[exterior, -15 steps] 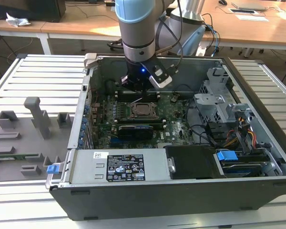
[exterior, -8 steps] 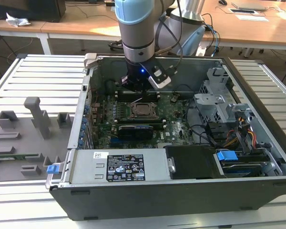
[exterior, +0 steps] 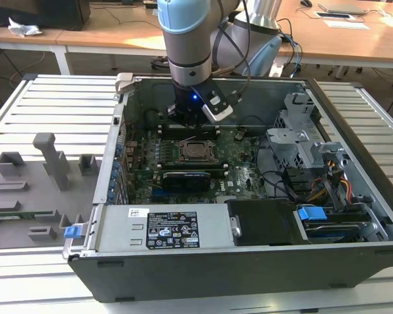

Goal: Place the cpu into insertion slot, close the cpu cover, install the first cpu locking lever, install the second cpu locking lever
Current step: 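Install the first cpu locking lever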

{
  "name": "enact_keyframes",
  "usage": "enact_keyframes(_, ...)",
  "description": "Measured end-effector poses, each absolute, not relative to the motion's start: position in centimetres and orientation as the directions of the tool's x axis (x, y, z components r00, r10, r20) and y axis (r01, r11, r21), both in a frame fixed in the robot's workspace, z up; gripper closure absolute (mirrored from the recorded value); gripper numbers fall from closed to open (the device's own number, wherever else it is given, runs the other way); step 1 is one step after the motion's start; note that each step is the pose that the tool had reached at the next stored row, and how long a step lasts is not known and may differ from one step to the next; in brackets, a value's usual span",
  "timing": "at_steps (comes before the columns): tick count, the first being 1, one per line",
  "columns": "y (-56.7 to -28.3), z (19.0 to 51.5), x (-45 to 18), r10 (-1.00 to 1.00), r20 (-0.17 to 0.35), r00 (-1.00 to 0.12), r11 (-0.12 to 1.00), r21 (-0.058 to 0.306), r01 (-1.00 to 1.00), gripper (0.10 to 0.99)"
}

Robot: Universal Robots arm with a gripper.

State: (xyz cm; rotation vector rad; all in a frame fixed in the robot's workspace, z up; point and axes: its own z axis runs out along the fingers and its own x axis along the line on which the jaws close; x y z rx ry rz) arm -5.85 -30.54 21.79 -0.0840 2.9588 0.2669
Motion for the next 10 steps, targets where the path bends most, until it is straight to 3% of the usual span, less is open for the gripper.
enact_keyframes(10, -30.16, 21.56, -5.81, -0.019, -0.173, -0.985, 0.987, 0.154, -0.046, 0.980)
